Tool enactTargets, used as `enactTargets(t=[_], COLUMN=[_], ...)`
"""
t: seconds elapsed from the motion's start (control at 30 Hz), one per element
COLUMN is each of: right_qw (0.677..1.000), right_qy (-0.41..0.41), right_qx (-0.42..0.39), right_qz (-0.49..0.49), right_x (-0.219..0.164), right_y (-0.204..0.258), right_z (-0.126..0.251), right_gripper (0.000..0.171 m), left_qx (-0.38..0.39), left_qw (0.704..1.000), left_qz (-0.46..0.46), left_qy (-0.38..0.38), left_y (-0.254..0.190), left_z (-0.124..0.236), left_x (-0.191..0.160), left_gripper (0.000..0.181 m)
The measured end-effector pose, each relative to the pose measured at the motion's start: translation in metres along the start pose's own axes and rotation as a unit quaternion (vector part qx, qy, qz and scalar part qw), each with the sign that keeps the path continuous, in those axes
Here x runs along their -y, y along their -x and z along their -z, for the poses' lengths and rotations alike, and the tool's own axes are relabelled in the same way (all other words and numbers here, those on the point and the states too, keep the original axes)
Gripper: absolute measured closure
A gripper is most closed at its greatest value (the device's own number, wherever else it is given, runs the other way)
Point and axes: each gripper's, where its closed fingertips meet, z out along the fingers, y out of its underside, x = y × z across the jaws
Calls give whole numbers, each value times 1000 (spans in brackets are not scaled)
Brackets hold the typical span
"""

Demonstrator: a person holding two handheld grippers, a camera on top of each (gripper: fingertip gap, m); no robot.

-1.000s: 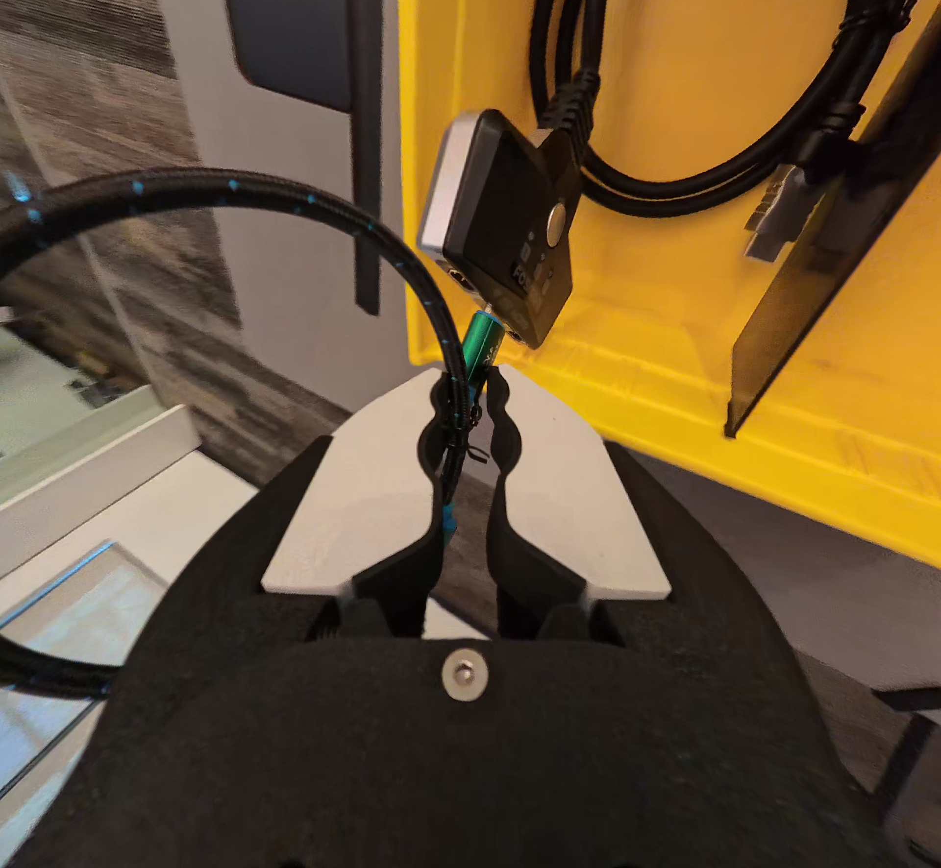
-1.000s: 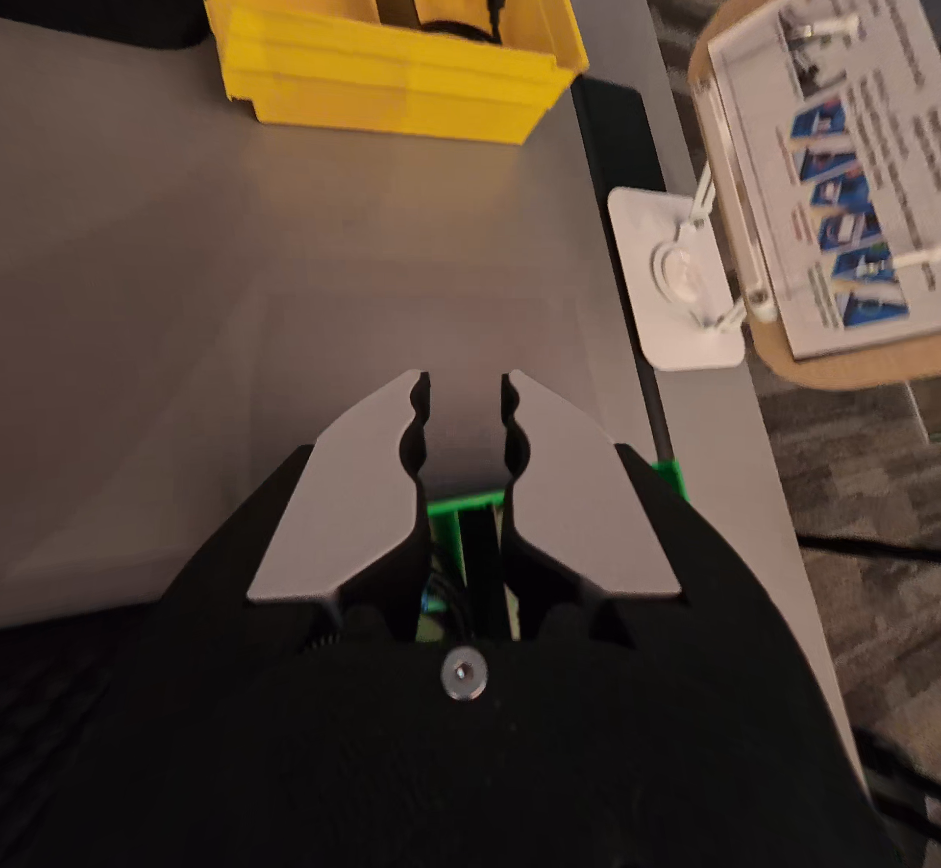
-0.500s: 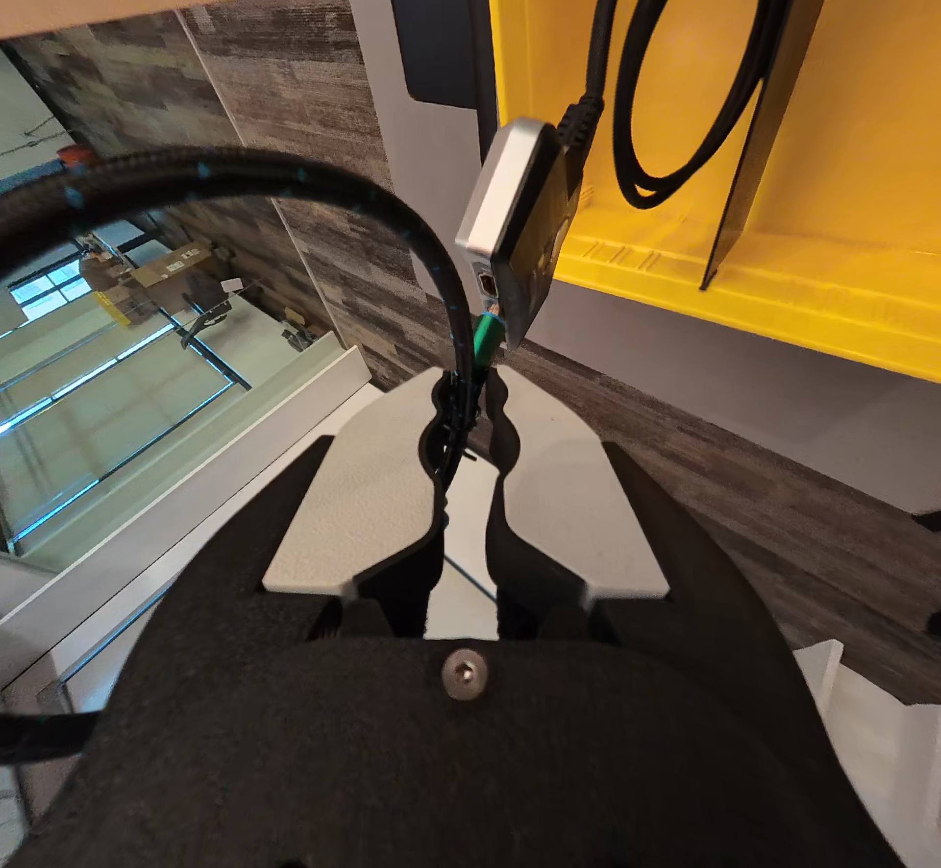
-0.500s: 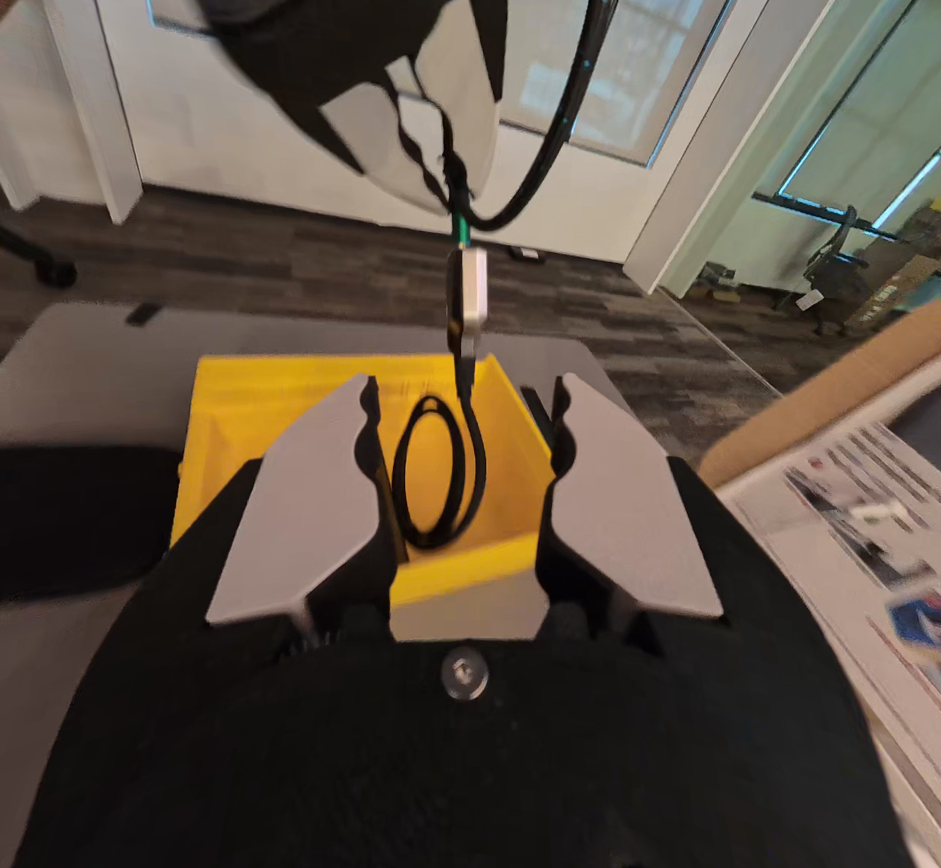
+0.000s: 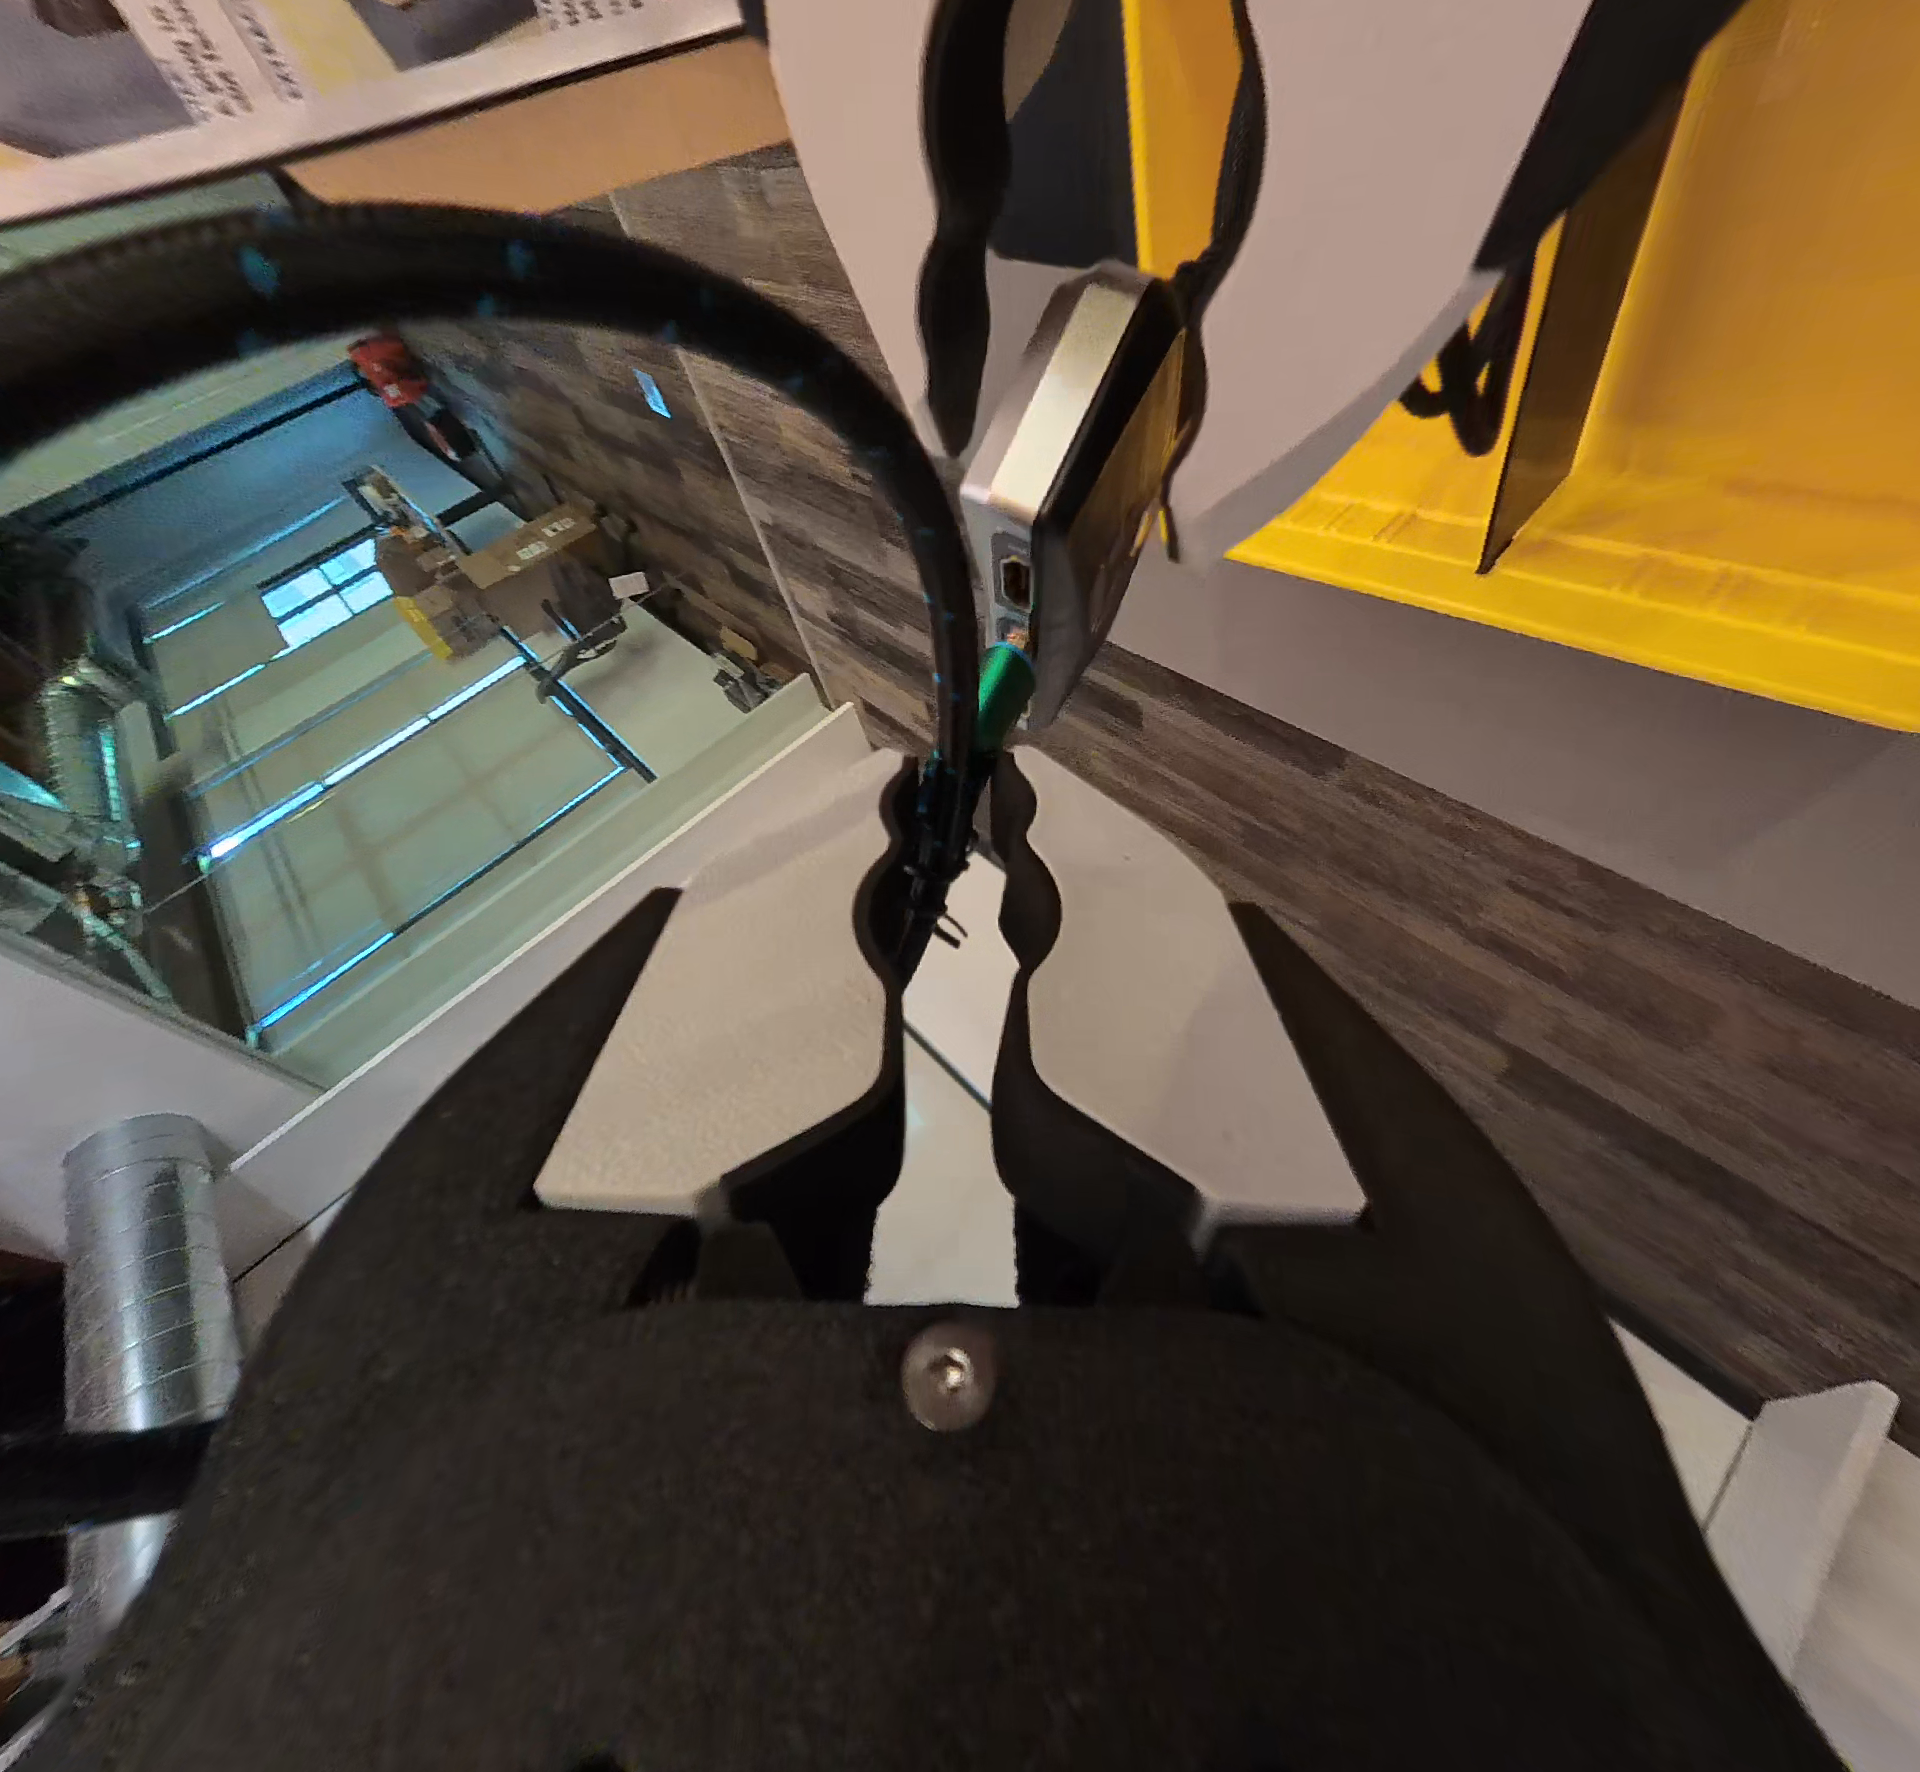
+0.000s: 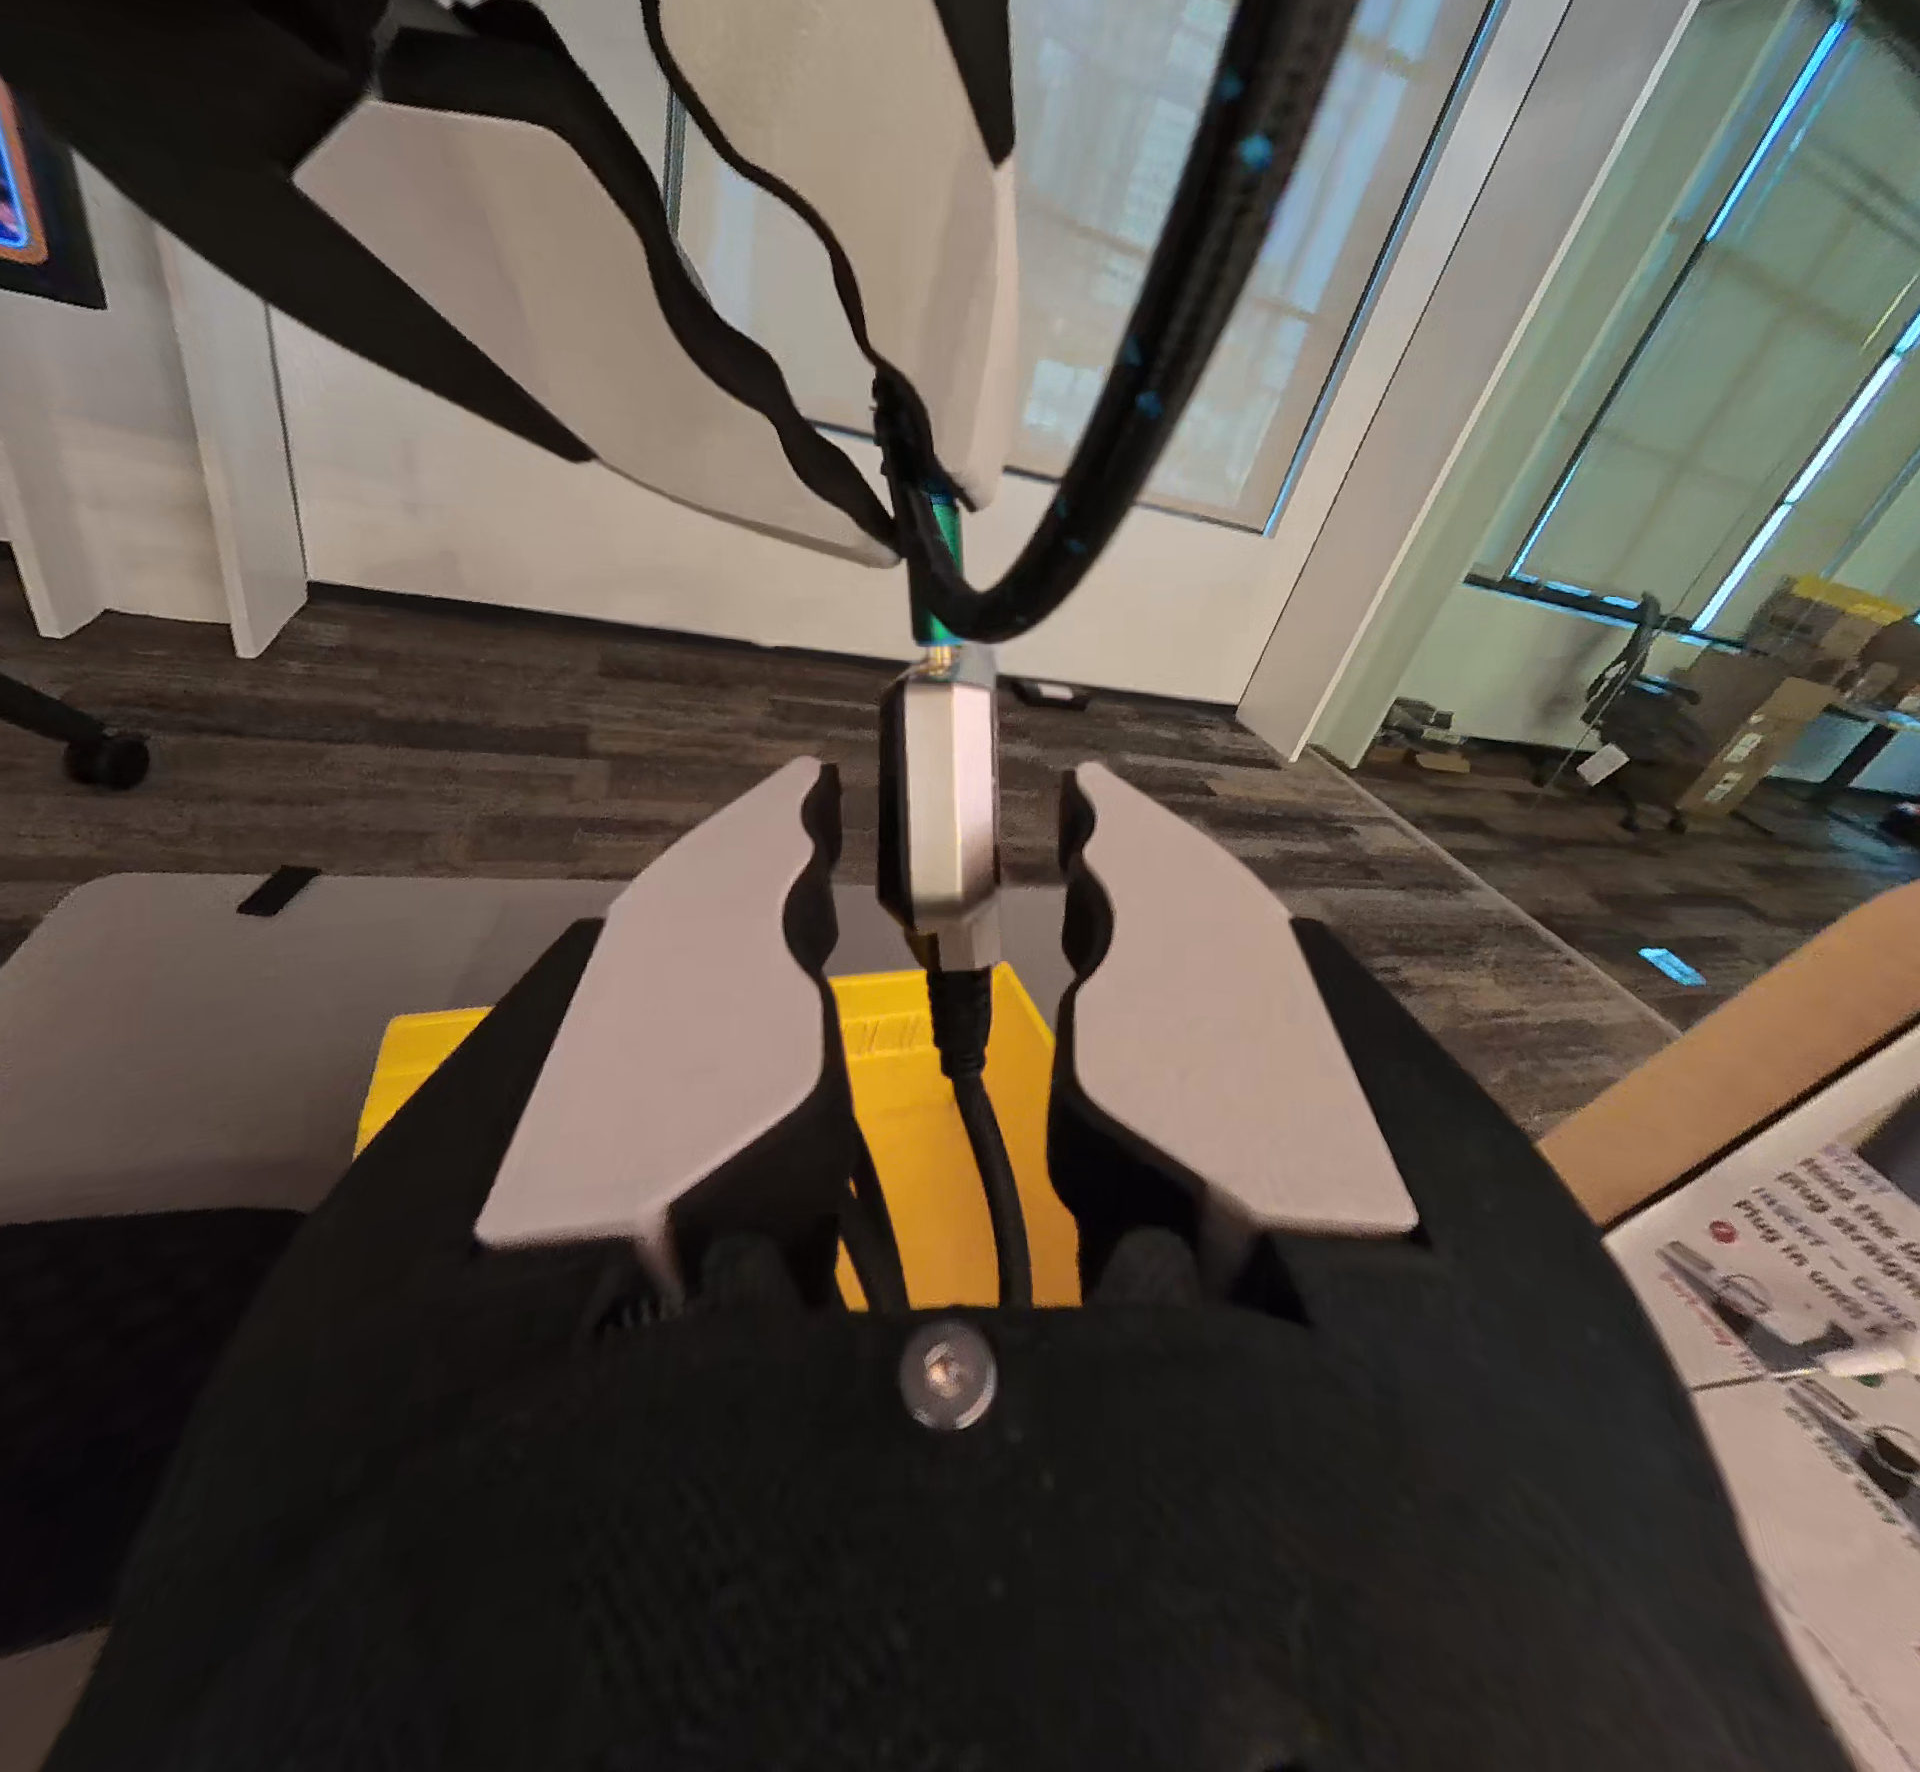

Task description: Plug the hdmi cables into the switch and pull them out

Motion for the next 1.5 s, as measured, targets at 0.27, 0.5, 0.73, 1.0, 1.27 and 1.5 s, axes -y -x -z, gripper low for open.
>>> enactTargets(t=[0.27, 0.5, 0.73, 1.0, 1.27, 1.5], right_qw=[998, 998, 999, 982, 948, 945], right_qy=[-15, -17, -26, -155, -238, -215], right_qx=[-35, -39, -41, 100, 201, 234], right_qz=[48, 48, 13, -51, -71, -82], right_x=[47, 93, 76, 71, 68, 46], right_y=[-14, -46, -63, -17, 20, 26], right_z=[27, 58, 118, 181, 216, 219], right_gripper=[151, 151, 151, 151, 151, 150], left_qx=[55, 185, 135, 46, -42, -26], left_qw=[998, 973, 842, 654, 613, 611], left_qz=[-12, 101, 298, 412, 327, 299], left_qy=[-1, -96, -429, -633, -717, -733], left_y=[40, 104, 32, -7, -19, -26], left_z=[56, 126, 179, 110, 118, 123], left_x=[16, 29, 45, 118, 208, 226], left_gripper=[168, 137, 151, 128, 127, 154])
